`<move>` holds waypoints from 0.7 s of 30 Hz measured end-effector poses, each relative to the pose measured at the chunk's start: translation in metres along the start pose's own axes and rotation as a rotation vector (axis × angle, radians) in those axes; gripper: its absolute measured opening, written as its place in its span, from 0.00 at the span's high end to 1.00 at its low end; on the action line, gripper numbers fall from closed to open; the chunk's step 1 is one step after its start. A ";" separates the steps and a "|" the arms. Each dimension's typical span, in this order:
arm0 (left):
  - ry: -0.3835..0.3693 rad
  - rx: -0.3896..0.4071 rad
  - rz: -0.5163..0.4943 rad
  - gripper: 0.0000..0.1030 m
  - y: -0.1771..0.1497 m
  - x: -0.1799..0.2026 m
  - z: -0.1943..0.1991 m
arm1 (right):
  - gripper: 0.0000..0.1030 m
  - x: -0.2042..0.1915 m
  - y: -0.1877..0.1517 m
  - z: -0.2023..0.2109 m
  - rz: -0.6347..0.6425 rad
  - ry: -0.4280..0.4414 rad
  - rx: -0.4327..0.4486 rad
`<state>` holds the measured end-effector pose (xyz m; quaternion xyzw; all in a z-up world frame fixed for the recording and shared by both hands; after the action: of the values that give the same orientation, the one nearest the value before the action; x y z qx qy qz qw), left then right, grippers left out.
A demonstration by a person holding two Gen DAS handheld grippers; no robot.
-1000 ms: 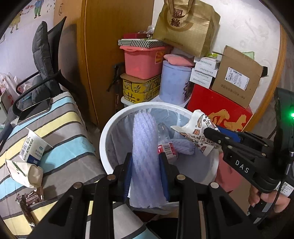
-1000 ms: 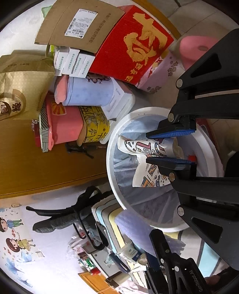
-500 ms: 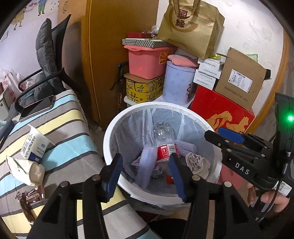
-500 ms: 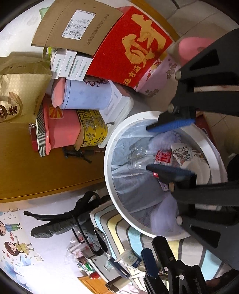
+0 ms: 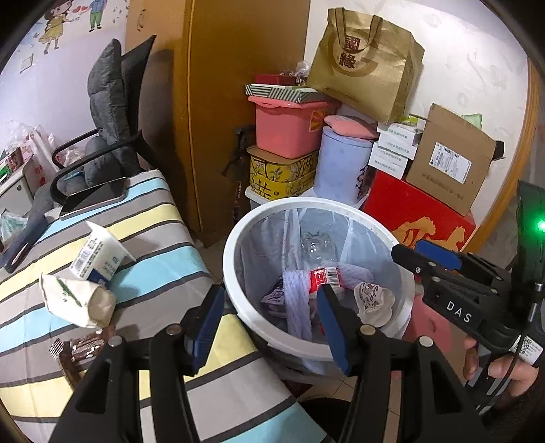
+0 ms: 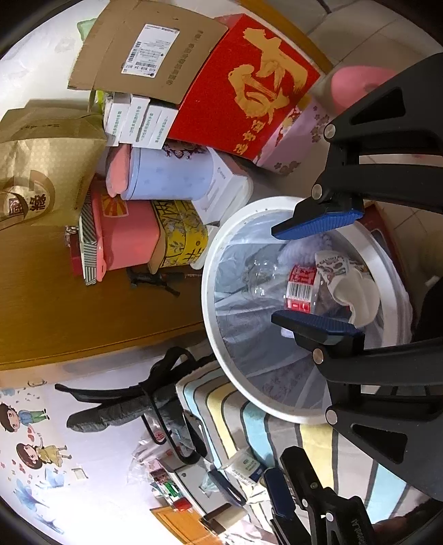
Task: Collect trash
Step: 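Open both tools to drop the foam net and paper cup into the wastebasket, then move both tools back over the bed toward the chocolate bar wrappers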
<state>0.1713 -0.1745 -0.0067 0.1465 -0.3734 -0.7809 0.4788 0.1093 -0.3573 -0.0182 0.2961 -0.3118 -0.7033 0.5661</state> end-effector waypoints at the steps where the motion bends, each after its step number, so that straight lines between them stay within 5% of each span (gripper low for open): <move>1: 0.002 0.003 0.000 0.43 -0.001 -0.001 0.002 | 0.56 -0.001 0.000 0.001 0.000 0.003 0.004; 8: 0.039 0.033 0.021 0.42 -0.008 -0.015 0.020 | 0.47 -0.014 0.000 0.011 0.017 0.021 0.028; 21: 0.133 0.073 0.086 0.40 -0.029 -0.058 0.054 | 0.46 -0.053 -0.003 0.019 0.063 0.078 0.052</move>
<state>0.1497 -0.0931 0.0015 0.1993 -0.3750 -0.7340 0.5299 0.1024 -0.3028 -0.0051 0.3280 -0.3168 -0.6649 0.5916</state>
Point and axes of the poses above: each gripper's, at about its wrist camera, not at the fingertips, and z roughly against the way its jaws point, x to its right, y to its top, the point moved 1 cm from there along -z, roughly the way its jaws point, and after that the axes turned 3 degrees about z, right-handed, at the moved point
